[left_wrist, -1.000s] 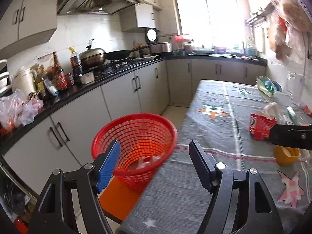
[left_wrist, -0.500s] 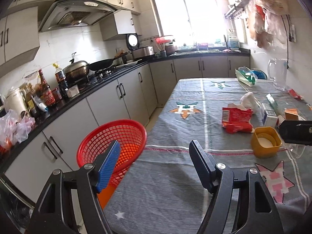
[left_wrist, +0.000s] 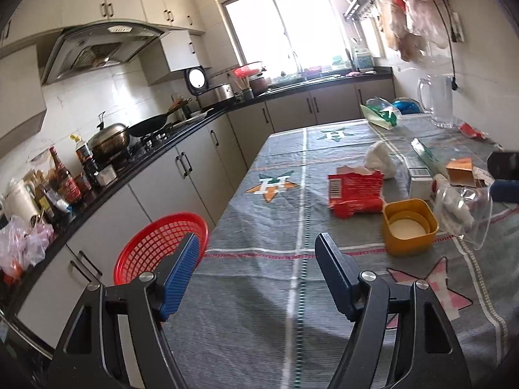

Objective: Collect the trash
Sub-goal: 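Grasp the yellow square container with the left tool while the right tool grasps the clear plastic cup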

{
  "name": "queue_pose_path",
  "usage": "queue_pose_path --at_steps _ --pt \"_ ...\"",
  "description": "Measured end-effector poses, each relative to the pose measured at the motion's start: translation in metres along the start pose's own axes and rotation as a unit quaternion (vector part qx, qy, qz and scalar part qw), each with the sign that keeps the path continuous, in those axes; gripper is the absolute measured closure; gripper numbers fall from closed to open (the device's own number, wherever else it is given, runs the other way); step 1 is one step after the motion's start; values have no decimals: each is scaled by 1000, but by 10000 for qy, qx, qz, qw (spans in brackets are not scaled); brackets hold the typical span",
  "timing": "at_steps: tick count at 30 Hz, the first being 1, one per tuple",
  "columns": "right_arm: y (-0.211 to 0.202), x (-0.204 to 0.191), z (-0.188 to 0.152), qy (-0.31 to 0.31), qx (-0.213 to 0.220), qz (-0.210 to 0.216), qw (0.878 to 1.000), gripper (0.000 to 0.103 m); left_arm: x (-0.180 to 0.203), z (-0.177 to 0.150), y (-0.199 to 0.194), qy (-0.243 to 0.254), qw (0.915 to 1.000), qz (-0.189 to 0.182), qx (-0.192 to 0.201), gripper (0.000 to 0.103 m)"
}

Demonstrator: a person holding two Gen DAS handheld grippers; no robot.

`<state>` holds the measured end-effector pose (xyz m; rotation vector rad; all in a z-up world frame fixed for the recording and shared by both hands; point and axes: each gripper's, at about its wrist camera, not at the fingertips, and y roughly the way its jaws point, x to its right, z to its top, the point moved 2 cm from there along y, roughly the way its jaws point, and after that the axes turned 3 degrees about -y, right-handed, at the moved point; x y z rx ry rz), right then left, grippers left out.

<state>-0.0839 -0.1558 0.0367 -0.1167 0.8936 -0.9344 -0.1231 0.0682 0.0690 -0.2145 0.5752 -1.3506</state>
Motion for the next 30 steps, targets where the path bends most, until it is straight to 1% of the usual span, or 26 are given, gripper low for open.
queue_pose_path --at_steps 3,6,8,10,12,14,16,20,21,23,25,27,28,29,30 --pt "-16 16 3 115 170 -193 9996 34 6 1 3 17 9996 -226 -141 30" --pt "-31 31 5 194 330 -485 9981 34 11 1 9 -103 9976 -571 -381 30" --pt "-39 44 6 325 405 -635 9966 37 17 1 16 -172 9943 -882 -567 30" --pt "-43 57 6 446 392 -709 9957 42 24 4 27 -238 9893 -1206 -780 30" --pt "-44 68 5 600 355 -767 9946 42 33 7 39 -307 9843 -1421 -1004 30" --pt "-44 73 4 684 335 -756 9942 43 42 11 54 -444 9754 -1742 -1277 30" --pt "-45 76 1 715 328 -708 9944 42 50 11 66 -539 9689 -1905 -1485 30" --pt "-41 73 -2 655 269 -566 9959 43 64 15 93 -725 9587 -2065 -1816 41" --pt "-41 72 -2 625 261 -552 9962 43 65 16 98 -765 9557 -2113 -1899 48" --pt "-38 70 -2 606 241 -526 9965 43 69 17 110 -839 9486 -2220 -2091 54" --pt "-36 70 -3 623 231 -496 9966 43 78 16 120 -796 9425 -2342 -2247 54" --pt "-34 72 -4 668 217 -479 9964 43 89 15 123 -638 9404 -2444 -2277 55" --pt "-33 73 -5 698 206 -460 9963 43 94 15 124 -576 9410 -2451 -2262 57" --pt "-32 73 -5 714 190 -441 9963 43 98 14 125 -517 9423 -2420 -2255 68" --pt "-31 73 -5 719 171 -425 9964 43 101 14 125 -461 9450 -2358 -2219 77"
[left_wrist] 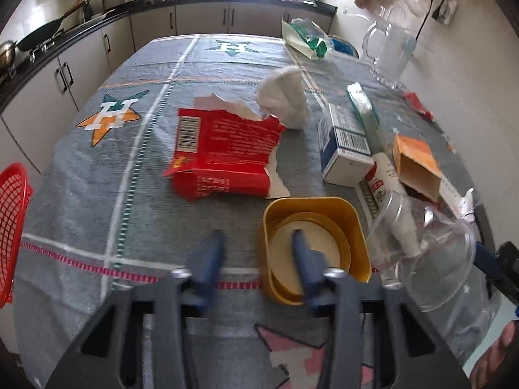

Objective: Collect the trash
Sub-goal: 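Grasp the yellow square container with the left tool while the right tool grasps the clear plastic cup, then carry the yellow container and clear cup over the red basket and release both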

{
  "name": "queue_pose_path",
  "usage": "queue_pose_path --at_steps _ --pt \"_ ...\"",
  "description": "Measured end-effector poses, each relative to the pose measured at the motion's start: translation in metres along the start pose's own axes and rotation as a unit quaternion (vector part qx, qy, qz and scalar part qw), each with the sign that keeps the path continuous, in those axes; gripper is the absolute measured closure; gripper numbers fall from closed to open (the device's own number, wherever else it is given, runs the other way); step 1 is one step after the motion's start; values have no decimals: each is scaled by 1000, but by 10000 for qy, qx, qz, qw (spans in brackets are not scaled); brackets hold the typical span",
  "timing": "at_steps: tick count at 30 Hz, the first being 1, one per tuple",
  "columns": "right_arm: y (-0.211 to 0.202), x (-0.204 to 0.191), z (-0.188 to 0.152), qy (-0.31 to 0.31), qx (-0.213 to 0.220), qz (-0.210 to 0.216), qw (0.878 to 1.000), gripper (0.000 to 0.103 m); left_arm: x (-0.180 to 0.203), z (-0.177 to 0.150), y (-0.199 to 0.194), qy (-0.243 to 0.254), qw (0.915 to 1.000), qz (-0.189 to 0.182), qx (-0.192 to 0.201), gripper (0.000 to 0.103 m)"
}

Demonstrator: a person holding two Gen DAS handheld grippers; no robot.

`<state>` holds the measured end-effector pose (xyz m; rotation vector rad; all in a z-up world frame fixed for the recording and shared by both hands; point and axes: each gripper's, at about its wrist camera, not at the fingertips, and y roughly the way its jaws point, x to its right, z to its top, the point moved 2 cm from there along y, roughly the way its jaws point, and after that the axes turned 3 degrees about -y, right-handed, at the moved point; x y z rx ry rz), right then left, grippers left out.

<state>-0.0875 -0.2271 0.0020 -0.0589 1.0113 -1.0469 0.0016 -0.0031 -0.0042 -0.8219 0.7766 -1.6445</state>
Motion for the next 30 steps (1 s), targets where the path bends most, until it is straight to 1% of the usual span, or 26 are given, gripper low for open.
queue_pose_path --at_steps 1,2,3,5,8,9,10,12,13,16,17,19,25,28,30 --pt "2 -1 0 -2 -22 21 10000 44 3 0 1 86 9999 97 61 83" --pt "4 -3 -1 -22 -46 45 10000 45 5 0 1 124 9999 42 76 91" --pt "5 -5 -1 -49 -61 52 10000 45 6 0 0 129 9999 8 79 93" --pt "10 -9 0 -100 -87 46 9999 45 9 -3 -2 194 9996 114 181 93" --pt "20 -16 1 -187 -132 9 9997 50 8 -8 -8 199 9994 56 272 94" --pt "25 -18 1 -212 -162 -15 9996 55 6 -10 -11 185 9993 30 309 94" --pt "29 -19 1 -221 -184 -15 9996 64 4 -13 -15 197 9991 56 379 94" --pt "40 -19 0 -174 -299 -56 9994 70 0 -17 -23 200 9983 150 526 94" --pt "45 -19 0 -165 -333 -15 9993 79 -2 -20 -26 189 9980 174 583 94" --pt "48 -25 -4 -249 -265 94 9993 95 -7 -25 -36 190 9969 250 728 94" --pt "46 -29 -4 -350 -208 27 9992 97 -9 -26 -39 188 9964 279 772 94" --pt "42 -36 -4 -565 -96 -121 9983 97 -10 -28 -45 188 9959 262 844 94" --pt "25 -49 -5 -728 132 -72 9972 97 -17 -31 -65 95 9937 241 1092 94" --pt "23 -53 -6 -778 135 -88 9968 97 -20 -31 -72 59 9931 255 1145 94" --pt "24 -55 -6 -759 99 -18 9971 97 -24 -31 -76 40 9928 247 1171 94"
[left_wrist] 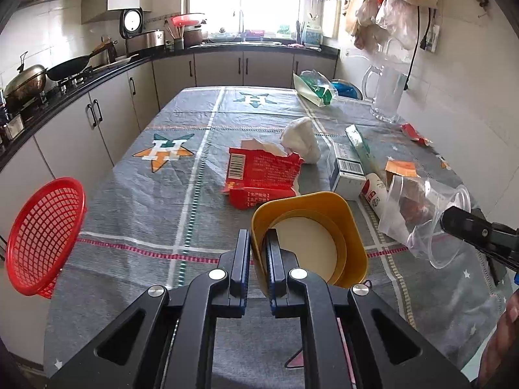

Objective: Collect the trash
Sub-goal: 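Carry the yellow container and clear cup over the red basket and release both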

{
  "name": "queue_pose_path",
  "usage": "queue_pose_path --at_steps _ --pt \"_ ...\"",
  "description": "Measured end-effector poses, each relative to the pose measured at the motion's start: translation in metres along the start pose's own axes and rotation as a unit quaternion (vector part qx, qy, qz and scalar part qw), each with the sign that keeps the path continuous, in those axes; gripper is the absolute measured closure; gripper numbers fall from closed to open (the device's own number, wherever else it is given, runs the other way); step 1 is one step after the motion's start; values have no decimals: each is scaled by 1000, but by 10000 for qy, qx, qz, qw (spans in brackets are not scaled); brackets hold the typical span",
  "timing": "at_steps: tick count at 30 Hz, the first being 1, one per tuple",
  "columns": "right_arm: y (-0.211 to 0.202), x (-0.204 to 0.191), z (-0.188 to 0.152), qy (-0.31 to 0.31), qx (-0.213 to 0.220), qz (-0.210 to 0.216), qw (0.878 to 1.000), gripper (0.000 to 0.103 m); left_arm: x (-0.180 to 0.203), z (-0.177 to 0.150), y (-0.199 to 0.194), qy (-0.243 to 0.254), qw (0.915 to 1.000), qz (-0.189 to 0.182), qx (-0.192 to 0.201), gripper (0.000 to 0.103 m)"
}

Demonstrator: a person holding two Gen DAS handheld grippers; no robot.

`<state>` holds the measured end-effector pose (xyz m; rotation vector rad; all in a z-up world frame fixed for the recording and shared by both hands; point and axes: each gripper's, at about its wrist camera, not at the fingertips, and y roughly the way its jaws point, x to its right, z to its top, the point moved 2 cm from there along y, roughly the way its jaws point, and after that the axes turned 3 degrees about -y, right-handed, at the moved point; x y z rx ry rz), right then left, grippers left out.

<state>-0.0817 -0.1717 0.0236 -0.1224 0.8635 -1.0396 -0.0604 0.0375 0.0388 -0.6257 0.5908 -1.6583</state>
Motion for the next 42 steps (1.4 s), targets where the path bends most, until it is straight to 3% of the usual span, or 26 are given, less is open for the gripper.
queue_pose_path --at_steps 18,32,42 --pt "24 -49 5 -515 -307 215 9980 97 -53 6 -33 -436 9980 293 338 94" --pt "101 -146 3 -1070 -1033 869 9850 97 -172 10 -74 -1230 9850 965 733 94" --pt "166 -216 3 -1335 -1449 1177 9733 97 -255 -1 -75 -1703 9725 1421 715 94"
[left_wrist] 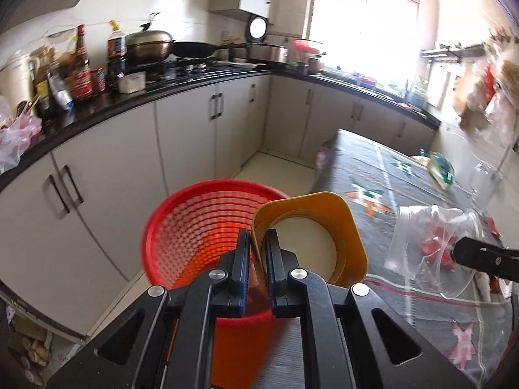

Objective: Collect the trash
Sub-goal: 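Carry the yellow container and clear cup over the red basket and release both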

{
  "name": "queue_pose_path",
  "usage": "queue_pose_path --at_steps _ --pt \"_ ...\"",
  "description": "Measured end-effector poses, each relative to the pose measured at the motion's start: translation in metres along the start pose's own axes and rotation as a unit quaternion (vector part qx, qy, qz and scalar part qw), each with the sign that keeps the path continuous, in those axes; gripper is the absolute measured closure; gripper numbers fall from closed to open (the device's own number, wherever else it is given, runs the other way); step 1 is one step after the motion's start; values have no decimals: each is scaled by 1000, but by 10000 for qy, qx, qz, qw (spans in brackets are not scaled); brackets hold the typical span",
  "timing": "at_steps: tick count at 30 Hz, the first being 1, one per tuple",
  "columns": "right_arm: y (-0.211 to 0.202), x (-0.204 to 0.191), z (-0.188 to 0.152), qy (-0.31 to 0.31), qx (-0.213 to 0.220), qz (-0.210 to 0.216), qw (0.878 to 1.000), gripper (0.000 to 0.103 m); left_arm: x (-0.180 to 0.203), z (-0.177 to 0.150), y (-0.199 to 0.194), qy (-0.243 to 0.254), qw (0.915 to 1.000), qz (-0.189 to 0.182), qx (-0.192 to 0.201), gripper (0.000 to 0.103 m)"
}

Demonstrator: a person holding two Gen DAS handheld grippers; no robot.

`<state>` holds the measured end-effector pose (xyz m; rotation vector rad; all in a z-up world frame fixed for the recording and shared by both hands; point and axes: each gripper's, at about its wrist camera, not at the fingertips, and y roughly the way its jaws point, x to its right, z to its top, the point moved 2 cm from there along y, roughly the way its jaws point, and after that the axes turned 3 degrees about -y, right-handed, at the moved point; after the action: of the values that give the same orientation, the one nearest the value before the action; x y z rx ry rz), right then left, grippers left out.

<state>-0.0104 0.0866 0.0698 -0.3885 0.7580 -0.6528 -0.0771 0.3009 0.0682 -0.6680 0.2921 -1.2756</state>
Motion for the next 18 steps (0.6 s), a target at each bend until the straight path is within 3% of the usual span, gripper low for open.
queue_pose_path --at_steps 9,18 --pt "75 -23 26 -151 -335 19 9993 97 -49 -1 39 -257 9986 394 -242 94" --pt "131 -18 28 -4 -705 -26 9975 97 -67 -7 68 -341 9970 531 -451 94"
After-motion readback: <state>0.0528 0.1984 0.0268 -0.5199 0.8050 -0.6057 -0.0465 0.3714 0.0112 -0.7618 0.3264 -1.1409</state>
